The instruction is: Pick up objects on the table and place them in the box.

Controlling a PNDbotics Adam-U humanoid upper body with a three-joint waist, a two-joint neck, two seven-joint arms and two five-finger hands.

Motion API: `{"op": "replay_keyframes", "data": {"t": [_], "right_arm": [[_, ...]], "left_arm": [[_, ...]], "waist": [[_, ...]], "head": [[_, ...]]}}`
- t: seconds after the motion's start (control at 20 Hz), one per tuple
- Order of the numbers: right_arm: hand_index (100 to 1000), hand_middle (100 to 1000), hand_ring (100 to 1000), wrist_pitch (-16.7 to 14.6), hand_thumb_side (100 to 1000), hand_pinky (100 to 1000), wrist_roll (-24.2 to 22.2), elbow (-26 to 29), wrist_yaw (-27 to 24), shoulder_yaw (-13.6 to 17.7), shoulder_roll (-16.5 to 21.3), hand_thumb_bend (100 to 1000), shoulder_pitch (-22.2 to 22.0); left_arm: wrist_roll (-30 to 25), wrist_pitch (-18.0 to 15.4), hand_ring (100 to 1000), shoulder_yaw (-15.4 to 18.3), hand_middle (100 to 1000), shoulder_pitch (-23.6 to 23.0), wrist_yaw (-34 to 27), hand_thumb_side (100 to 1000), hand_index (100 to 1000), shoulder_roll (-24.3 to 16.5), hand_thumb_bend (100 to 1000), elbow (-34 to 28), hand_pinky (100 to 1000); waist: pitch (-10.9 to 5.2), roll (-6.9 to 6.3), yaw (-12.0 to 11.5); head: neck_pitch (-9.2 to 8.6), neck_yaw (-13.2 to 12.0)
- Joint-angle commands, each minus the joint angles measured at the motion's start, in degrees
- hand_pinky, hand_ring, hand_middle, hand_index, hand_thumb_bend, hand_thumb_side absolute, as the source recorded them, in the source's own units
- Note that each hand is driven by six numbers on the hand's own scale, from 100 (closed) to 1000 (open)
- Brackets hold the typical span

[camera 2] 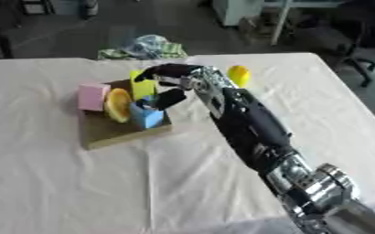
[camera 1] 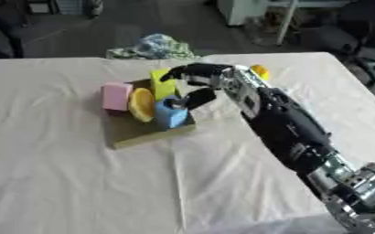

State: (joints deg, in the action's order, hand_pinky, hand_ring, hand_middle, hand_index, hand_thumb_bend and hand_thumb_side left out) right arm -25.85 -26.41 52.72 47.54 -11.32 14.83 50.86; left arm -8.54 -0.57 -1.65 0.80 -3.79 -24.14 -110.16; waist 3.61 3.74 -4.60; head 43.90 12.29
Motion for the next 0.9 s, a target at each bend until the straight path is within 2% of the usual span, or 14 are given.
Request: {"op": "replay_keyframes", "data": {"t": [0.05, 0.15, 0.25, 0.35, 0.5, 0.9], "right_arm": [[1000, 950, 961, 1.1, 754, 940, -0.6, 3.0, -3.3, 0.5, 3.4, 333, 0.9], [1000, 950, 957, 2.5, 699, 927, 0.1, 3.3, -4.4, 1.5, 4.7, 332, 0.9], [1000, 961, 964, 4.2, 607, 923, 1.5, 1.9, -3.7, 3.4, 6.3, 330, 1.0], [1000, 969, 964, 6.0, 530, 911, 3.3, -0.7, -2.1, 6.0, 8.1, 316, 1.0], [1000, 963, 954, 8.8, 480, 901, 6.1, -5.2, 0.7, 10.5, 9.9, 296, 0.5], [1000, 939, 930, 16.7, 541, 885, 13.9, -17.9, 8.4, 23.2, 10.8, 288, 0.3]], "left_arm": [[-0.1, -0.1, 522, 0.2, 627, 0.3, 0.0, 869, 789, -0.5, 177, -0.6, 723], [-0.2, -0.1, 521, 0.2, 627, 0.2, 0.1, 873, 789, -0.5, 173, -0.6, 723], [-0.1, -0.1, 521, 0.3, 627, 0.1, 0.1, 874, 789, -0.6, 173, -0.5, 723], [0.0, -0.1, 521, 0.4, 626, -0.2, 0.2, 875, 789, -0.6, 172, -0.5, 723], [0.0, -0.1, 521, 0.3, 626, -0.2, 0.2, 876, 789, -0.7, 172, -0.5, 724], [-0.5, -0.2, 520, 0.0, 625, 0.2, 0.4, 880, 789, -1.2, 169, -0.6, 724]], "waist": [[-1.49, -0.40, 0.2], [-1.43, -0.41, 0.3], [-1.39, -0.42, 0.4], [-1.35, -0.43, 0.5], [-1.24, -0.41, 0.4], [-0.40, -0.05, -1.2]], "head": [[0.22, 0.0], [0.22, 0.1], [0.22, 0.1], [0.22, 0.2], [0.22, 0.4], [0.22, 1.9]]}}
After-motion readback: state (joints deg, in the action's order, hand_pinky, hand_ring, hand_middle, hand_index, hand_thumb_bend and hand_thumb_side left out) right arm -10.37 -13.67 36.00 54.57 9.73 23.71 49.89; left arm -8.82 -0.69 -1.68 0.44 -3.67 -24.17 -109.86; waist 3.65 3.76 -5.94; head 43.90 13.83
